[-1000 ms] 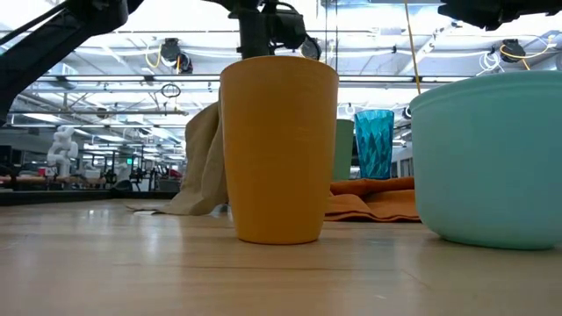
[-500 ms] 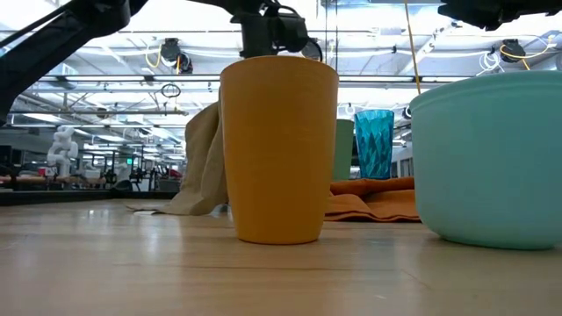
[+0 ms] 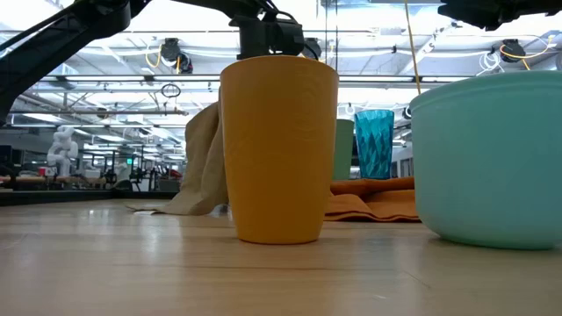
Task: Stack small to large cups/mugs on shelf
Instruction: Put the black mug on the shelf
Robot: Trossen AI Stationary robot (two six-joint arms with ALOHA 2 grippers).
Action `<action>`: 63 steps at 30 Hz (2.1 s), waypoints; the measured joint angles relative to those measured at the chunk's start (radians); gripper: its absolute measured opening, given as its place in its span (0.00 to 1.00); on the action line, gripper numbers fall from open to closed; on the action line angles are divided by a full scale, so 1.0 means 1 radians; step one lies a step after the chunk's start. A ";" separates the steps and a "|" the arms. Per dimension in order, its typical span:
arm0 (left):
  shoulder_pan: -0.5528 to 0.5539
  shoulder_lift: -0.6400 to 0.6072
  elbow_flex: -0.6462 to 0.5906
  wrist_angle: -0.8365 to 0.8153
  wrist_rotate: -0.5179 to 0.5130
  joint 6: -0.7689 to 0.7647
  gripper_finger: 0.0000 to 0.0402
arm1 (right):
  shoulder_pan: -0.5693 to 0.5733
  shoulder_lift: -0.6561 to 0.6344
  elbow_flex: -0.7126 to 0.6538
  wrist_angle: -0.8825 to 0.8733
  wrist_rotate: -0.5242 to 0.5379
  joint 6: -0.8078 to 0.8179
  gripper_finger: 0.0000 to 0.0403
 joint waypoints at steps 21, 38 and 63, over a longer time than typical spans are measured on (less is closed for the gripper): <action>0.010 0.043 0.000 0.024 0.030 0.044 0.03 | 0.000 0.000 0.000 -0.017 0.000 0.001 0.66; 0.015 0.045 0.000 0.001 0.026 0.053 0.03 | 0.000 0.000 0.000 -0.037 0.000 0.001 0.66; 0.021 0.044 -0.011 0.005 0.050 0.078 0.03 | 0.000 0.000 0.000 -0.037 0.000 0.002 0.66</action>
